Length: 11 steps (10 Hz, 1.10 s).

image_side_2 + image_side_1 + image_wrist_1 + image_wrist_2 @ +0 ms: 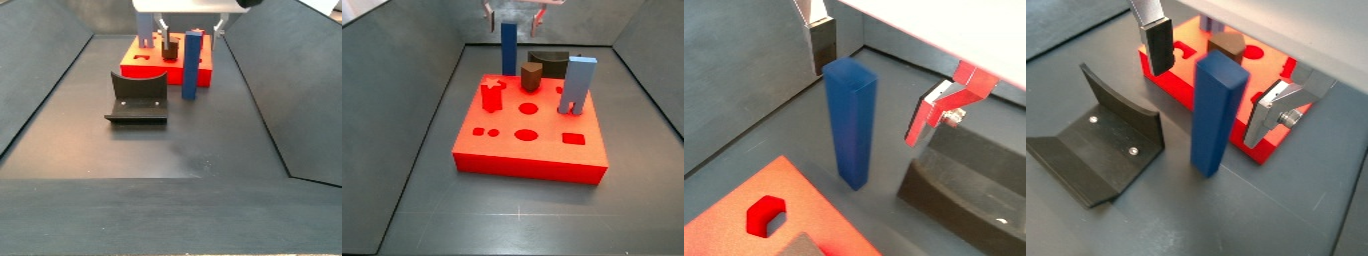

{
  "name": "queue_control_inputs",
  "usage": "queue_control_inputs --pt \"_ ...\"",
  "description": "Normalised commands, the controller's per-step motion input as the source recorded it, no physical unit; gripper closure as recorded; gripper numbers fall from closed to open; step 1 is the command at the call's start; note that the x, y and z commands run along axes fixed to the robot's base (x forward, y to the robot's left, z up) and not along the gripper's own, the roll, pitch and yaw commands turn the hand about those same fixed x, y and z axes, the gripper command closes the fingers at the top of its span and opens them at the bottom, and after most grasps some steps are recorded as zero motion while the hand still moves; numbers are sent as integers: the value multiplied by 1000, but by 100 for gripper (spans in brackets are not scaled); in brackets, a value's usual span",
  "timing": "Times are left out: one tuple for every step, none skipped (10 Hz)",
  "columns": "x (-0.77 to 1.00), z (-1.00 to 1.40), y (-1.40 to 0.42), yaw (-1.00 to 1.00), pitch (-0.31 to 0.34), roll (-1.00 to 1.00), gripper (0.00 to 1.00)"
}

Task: Pick up the rectangle object. Move up. Move to above the board. Insert the rectangle object.
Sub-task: Pick up the rectangle object.

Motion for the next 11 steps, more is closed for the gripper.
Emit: queue_control_inputs --pt "-23 -283 -89 0 0 -67 0" --pt "29 -217 -103 -109 0 -27 0" --pt "51 -163 -77 -169 0 0 0" --pt "43 -129 -20 -154 6 0 0" --pt "20 -91 -6 -97 13 0 0" --pt "0 0 0 0 -9 0 0" --pt "-14 0 0 -3 0 0 0" --pt "0 0 0 0 0 0 0" --pt "0 0 0 0 0 0 100" --pt "0 0 0 0 0 0 100" --pt "0 0 0 0 0 0 100"
